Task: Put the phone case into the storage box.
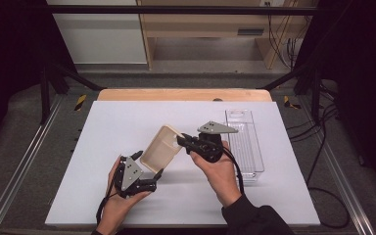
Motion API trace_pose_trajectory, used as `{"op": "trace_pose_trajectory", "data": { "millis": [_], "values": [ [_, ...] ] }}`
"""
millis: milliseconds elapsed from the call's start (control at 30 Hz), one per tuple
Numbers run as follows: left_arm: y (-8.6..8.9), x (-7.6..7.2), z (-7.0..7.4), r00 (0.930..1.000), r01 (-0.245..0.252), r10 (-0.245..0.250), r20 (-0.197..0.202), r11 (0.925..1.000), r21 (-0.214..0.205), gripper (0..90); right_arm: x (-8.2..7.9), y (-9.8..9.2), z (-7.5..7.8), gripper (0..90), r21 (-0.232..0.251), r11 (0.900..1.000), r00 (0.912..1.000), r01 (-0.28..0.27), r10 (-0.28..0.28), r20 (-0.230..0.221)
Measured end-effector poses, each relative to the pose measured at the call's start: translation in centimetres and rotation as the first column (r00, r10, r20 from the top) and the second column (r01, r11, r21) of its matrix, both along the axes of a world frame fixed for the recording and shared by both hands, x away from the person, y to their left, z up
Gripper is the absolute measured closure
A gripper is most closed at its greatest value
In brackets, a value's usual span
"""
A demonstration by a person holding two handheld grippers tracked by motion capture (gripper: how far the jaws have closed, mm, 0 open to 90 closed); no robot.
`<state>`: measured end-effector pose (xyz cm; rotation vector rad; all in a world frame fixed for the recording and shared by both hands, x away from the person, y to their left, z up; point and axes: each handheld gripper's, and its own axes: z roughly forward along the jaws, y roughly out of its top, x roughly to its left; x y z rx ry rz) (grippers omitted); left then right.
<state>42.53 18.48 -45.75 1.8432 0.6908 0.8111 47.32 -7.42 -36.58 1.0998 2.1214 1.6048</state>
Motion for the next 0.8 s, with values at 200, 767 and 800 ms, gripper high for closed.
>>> {"op": "trace_pose_trajectory", "data": {
  "millis": [200,767,800],
  "values": [
    [0.8,0.0,0.3,0.9997,-0.006,0.005,-0.024,0.9977,-0.068,7.5,0.5,-1.0,0.4,79.1,-0.027,0.9995,0.9996,0.017,-0.017,0.021],
    [6.4,-0.6,0.9,0.9972,-0.05,0.037,-0.065,0.9768,-0.208,3.9,1.7,-5.7,3.5,79.1,-0.118,0.9915,0.9929,0.054,-0.041,0.111],
    [6.8,-0.8,1.0,0.997,-0.058,0.046,-0.063,0.9741,-0.218,3.9,1.8,-6.2,3.7,79.0,-0.125,0.9905,0.9926,0.056,-0.042,0.114]
  ]
}}
